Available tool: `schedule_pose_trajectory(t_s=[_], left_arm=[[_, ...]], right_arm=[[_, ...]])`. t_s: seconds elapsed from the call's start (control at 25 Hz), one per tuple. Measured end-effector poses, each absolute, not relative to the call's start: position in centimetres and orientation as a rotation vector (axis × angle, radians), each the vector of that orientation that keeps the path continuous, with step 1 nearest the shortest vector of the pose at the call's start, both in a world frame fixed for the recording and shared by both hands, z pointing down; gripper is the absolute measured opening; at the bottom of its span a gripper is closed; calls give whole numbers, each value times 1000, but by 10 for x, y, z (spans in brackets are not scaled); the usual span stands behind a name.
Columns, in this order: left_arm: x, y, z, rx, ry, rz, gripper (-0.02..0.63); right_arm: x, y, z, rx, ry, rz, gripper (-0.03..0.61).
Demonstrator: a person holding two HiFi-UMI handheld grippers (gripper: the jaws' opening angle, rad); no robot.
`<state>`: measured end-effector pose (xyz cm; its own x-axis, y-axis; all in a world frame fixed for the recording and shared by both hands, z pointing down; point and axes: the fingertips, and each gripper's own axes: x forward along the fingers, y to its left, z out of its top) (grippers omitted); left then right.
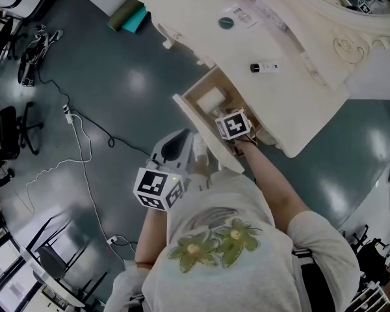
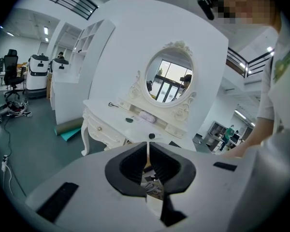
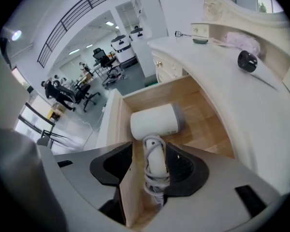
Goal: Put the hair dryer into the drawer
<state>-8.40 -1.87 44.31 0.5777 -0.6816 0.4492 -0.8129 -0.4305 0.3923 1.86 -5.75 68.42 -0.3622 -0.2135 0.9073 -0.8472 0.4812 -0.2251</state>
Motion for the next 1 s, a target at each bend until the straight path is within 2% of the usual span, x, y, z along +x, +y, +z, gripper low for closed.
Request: schedule_pose_trajectory(t_s=[0.24,0.28,0.32,0.36,0.44,0.72,1.0], left_arm=[[-78,-12,434,2269,-1170,301,23],[-77,-11,433,2272,-1168,301,23],[-75,-10,432,2276,-1166,299,23],[-74,-9,431,2280,-1163,297,23],[-70,-7,428,2292,-1154,289,23],[-53,-2,420,2337,-1112,274,23],[-42,2,411,2349,-1060,205,23]], right_arm=[[13,-52,643,936,-1949,918,213],[14,-50,638,948,-1964,923,194],[14,-48,633,967,-1981,934,120],[14,-45,626,985,-2003,954,72],[12,-40,608,1006,-2062,1018,51],[5,-24,529,1053,-2347,1277,23],[17,-9,492,1084,-2438,1313,23]])
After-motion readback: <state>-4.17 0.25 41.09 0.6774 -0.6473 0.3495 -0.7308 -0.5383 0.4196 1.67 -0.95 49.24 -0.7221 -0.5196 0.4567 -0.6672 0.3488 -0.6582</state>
